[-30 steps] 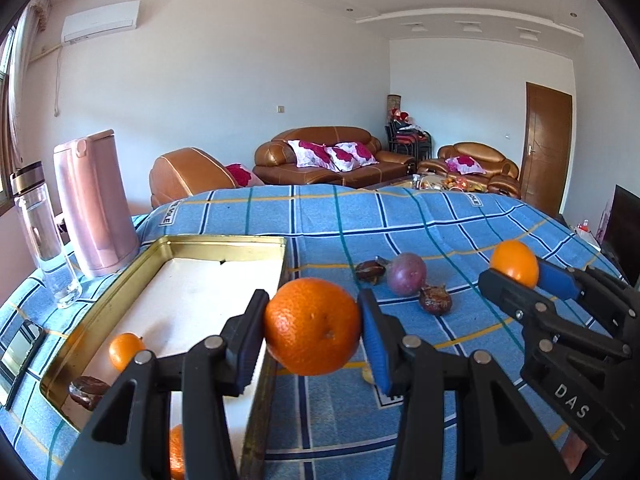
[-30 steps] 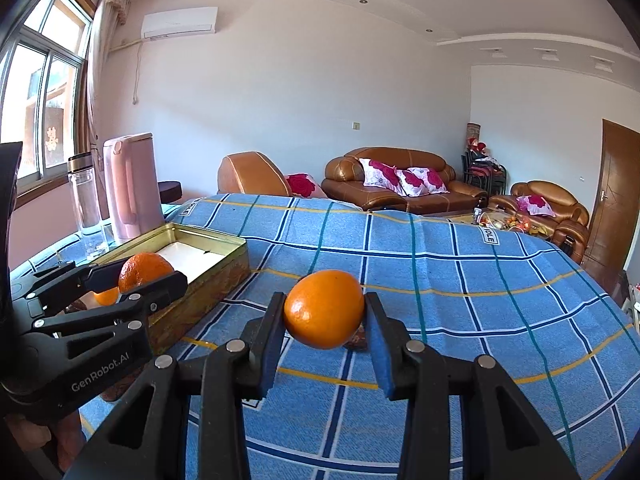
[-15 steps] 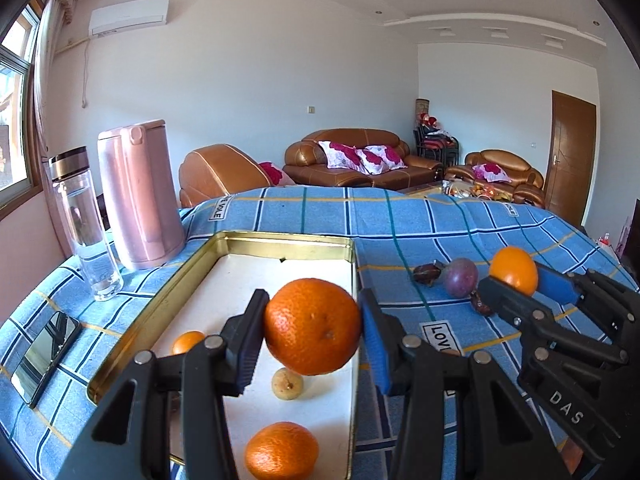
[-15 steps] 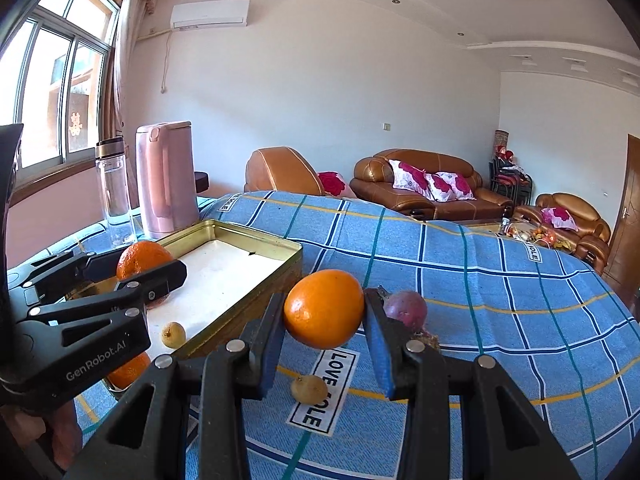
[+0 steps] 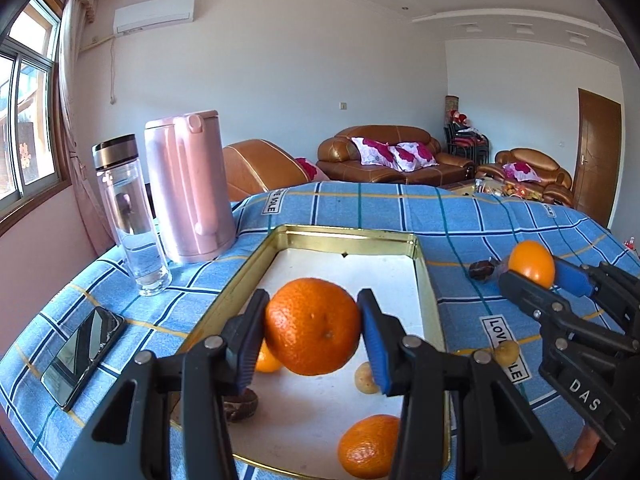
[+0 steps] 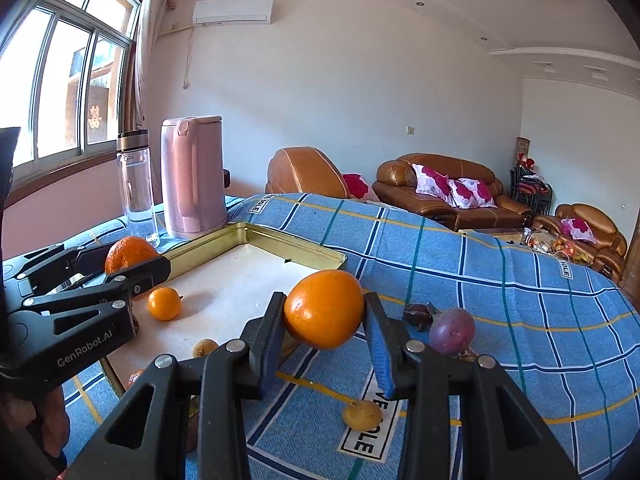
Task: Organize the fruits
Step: 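Lower both oranges into the tray and open both grippers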
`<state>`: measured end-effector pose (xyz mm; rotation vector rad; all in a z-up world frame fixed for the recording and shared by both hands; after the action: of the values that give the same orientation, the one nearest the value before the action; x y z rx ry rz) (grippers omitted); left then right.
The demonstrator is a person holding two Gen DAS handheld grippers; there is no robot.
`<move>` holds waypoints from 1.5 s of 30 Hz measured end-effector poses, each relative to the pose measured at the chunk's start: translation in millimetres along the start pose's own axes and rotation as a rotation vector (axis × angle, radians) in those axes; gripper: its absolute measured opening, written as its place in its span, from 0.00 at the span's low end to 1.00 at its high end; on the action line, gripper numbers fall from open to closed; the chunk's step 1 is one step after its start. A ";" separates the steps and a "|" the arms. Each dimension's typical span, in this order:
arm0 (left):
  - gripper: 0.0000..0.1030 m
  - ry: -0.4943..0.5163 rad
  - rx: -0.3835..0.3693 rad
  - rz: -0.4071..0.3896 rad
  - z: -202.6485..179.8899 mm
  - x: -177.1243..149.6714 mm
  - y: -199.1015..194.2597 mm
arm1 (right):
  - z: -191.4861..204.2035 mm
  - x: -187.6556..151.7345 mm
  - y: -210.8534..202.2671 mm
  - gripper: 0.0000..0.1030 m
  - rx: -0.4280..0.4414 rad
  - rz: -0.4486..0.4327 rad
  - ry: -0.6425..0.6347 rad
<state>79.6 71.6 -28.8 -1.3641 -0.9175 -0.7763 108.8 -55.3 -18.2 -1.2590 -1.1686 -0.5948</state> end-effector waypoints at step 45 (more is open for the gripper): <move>0.45 -0.027 0.066 0.151 64.7 -24.6 28.2 | 89.9 -14.2 56.9 0.40 0.170 0.217 -0.115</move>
<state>87.5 136.7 -64.7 -1.3711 -0.8436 -0.6091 122.8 40.6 -64.4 -1.2655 -1.1332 -0.2603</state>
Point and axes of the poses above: each gripper's, at about its wrist camera, not at the fingertips, and y roughly the way its jaws point, z to its left, x to its top, the point moved 1 cm from there along y, roughly the way its jaws point, and after that the axes turned 7 degrees about -x, right-handed, at the moved point
